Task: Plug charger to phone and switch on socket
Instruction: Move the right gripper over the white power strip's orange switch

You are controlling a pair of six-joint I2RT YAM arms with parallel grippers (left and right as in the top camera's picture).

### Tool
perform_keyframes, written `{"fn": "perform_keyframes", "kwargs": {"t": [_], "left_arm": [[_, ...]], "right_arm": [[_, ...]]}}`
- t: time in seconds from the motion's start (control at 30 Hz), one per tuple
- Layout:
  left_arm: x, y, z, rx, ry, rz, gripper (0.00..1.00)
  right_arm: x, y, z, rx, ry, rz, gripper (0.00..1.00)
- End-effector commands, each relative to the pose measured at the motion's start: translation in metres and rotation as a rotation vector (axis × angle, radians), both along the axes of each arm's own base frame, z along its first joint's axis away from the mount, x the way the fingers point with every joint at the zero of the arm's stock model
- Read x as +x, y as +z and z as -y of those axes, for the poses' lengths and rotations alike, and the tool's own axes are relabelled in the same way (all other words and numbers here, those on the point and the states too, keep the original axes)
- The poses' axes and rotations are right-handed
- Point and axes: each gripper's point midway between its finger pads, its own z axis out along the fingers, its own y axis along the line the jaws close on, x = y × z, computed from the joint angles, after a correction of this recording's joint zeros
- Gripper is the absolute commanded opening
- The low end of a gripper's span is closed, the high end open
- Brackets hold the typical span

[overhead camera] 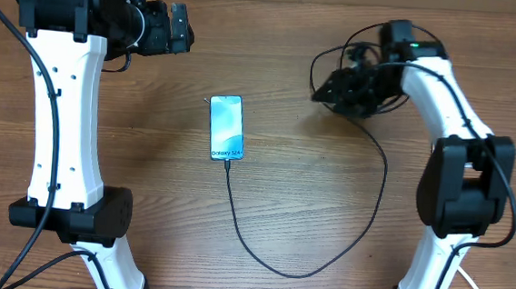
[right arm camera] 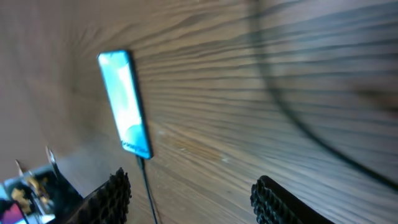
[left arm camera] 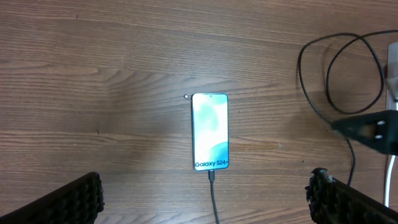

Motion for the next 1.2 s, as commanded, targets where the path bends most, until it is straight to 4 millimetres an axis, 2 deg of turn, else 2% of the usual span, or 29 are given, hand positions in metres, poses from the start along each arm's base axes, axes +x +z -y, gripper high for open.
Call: {"fn": "perform_keyframes", "kwargs": {"t": [0.0,0.1,0.27,0.3,0.4,0.53,0.7,0.97,1.17], "left_arm": [[-0.004,0.009,0.001,0.013,-0.014,0.028,1.00],[-0.004,0.009,0.001,0.013,-0.014,0.028,1.00],[-0.004,0.009,0.001,0.013,-0.014,0.028,1.00],[-0.004,0.009,0.001,0.013,-0.014,0.028,1.00],[-0.004,0.009,0.001,0.013,-0.014,0.028,0.99],[-0.004,0.009,0.001,0.013,-0.014,0.028,0.99],[-0.004,0.009,0.001,0.013,-0.014,0.028,0.99],[-0.004,0.009,0.001,0.013,-0.014,0.028,1.00],[-0.004,0.009,0.001,0.013,-0.014,0.028,1.00]], "right_arm": [[0.021,0.040,0.038,-0.003,-0.080,0.096,0.63],[0.031,0.061,0.069,-0.014,-0.147,0.119,0.64],[0.042,0.100,0.131,-0.130,-0.272,0.170,0.70],[0.043,0.112,0.156,-0.188,-0.343,0.176,0.72],[0.046,0.121,0.193,-0.273,-0.452,0.185,0.75],[0.044,0.116,0.233,-0.350,-0.564,0.168,0.76],[0.047,0.108,0.265,-0.415,-0.652,0.175,0.76],[0.070,0.076,0.293,-0.495,-0.700,0.211,0.76],[0.076,0.054,0.304,-0.541,-0.713,0.198,0.76]]}}
